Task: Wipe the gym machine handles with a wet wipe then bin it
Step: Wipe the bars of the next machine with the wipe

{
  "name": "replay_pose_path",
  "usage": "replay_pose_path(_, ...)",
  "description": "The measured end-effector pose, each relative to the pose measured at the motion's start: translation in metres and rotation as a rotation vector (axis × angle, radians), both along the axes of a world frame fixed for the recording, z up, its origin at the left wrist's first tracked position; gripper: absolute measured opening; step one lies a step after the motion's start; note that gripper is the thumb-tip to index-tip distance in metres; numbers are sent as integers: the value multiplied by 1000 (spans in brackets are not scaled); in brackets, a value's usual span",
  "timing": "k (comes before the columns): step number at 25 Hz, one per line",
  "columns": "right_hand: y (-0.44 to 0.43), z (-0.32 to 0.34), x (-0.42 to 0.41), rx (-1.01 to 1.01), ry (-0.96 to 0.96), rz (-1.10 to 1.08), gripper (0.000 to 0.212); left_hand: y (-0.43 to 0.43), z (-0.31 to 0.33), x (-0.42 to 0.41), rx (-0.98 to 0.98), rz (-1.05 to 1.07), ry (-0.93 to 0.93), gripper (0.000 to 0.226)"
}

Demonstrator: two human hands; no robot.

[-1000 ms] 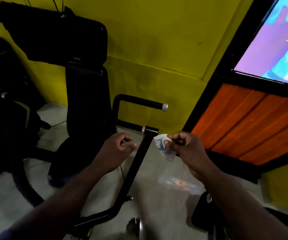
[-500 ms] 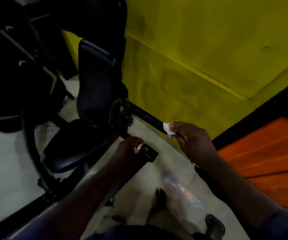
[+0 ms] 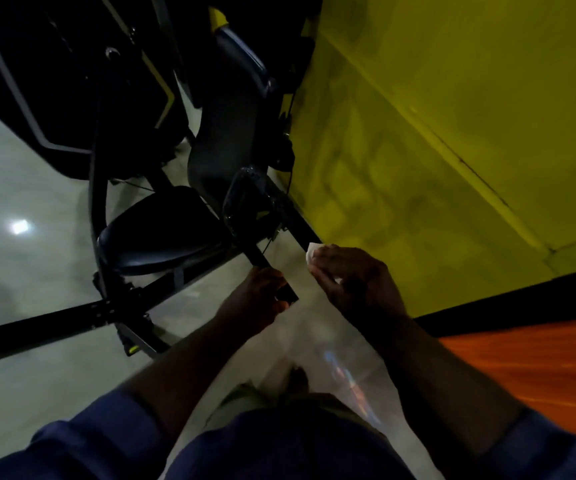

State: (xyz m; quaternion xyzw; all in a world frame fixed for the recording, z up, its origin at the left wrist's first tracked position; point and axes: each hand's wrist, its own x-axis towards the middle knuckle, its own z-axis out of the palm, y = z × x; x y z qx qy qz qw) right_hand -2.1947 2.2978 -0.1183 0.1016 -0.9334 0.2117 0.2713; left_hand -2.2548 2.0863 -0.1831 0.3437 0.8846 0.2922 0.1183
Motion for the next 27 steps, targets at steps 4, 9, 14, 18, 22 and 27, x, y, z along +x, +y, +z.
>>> replay_pose_path(4,-13,22,-7,-436,-255,-376,18,0,-13,0,28,30,19,36)
replay_pose_path(9,6,14,-9,-1888,-809,-482,32,0,-19,-2,69,27,98,40)
replay_pose_path(14,-18,16,3,-2398,-768,-445,50,-3,-33,-9,125,17,32,39)
replay_pose_path(18,-20,17,4,-2498,-760,-442,48,1,-36,-4,184,18,88,41)
replay_pose_path(22,-15,16,6,-1896,-532,-609,20,8,-39,-4,298,58,129,39)
replay_pose_path(27,-22,0,37,-695,-255,-493,15,4,-47,-2,270,94,45,46)
